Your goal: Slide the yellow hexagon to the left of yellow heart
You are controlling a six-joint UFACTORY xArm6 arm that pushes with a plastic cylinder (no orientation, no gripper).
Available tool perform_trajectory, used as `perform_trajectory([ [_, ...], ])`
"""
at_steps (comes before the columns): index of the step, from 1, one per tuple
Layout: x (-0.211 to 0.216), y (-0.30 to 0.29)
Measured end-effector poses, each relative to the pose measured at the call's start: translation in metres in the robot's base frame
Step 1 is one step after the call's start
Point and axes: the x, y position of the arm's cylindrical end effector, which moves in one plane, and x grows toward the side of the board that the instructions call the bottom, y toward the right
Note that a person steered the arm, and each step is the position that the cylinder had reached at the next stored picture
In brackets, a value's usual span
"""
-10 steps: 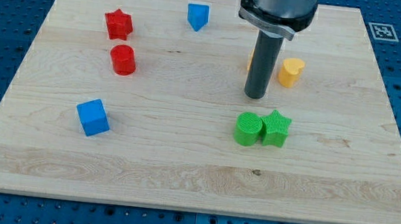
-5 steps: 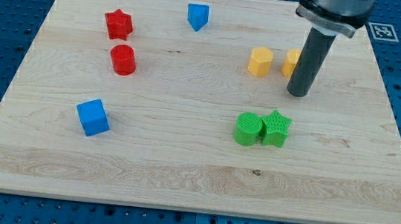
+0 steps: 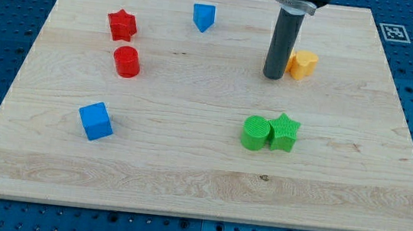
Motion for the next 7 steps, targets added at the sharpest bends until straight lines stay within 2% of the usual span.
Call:
perform_trajectory([
  [1, 0.024, 0.000],
  [3, 0.023, 0.067],
  [5, -0.003, 0.049],
  [7, 0.013, 0.049],
])
